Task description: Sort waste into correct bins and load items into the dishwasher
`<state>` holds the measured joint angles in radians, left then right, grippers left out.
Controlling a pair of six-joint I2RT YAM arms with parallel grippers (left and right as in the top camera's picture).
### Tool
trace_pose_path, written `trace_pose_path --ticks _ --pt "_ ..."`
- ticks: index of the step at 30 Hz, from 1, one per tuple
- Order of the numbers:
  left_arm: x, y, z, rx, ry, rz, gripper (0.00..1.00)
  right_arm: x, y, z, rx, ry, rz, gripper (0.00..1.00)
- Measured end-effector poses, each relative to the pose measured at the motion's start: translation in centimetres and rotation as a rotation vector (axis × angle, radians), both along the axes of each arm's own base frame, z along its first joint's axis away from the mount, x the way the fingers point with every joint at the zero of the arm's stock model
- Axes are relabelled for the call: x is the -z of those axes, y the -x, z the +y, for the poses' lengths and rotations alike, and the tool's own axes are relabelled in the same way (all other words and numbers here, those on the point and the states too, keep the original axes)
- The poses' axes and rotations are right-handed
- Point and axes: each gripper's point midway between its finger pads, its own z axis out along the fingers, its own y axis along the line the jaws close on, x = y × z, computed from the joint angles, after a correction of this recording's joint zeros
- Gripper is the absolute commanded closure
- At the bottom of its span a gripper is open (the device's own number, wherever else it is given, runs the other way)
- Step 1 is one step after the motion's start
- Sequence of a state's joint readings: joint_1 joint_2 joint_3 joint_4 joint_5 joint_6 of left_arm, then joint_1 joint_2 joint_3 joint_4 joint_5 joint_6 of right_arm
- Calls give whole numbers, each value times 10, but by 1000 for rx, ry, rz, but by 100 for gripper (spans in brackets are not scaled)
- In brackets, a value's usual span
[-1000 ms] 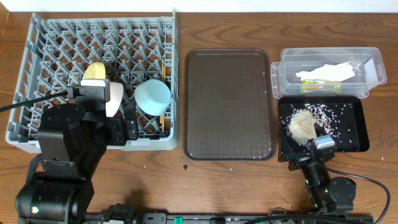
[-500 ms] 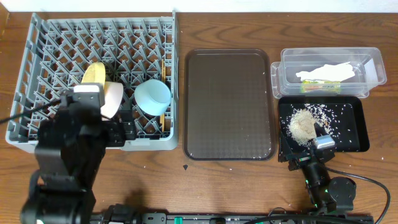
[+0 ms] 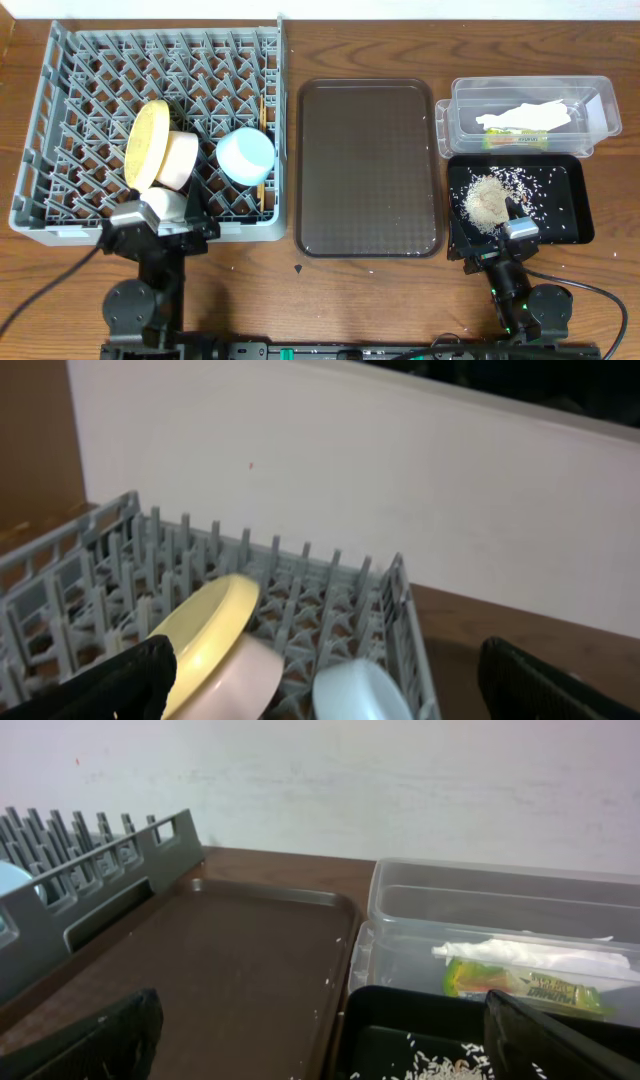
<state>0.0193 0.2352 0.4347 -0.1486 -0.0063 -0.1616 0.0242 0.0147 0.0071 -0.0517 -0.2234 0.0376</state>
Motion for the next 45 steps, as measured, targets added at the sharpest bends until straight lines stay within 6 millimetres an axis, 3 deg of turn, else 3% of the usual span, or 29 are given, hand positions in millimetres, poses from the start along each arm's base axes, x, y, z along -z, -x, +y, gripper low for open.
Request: trace_pose_path --ticks 3,8,16,45 --pt "12 3 4 -16 -1 -62 4 0 0 0 0 0 0 1" --pt "53 1 6 -25 16 -81 4 0 0 0 0 0 0 1" --pt "119 -9 6 -23 31 47 4 0 0 0 0 0 -1 1" --pt "122 -8 5 -19 33 66 4 0 0 0 0 0 0 1"
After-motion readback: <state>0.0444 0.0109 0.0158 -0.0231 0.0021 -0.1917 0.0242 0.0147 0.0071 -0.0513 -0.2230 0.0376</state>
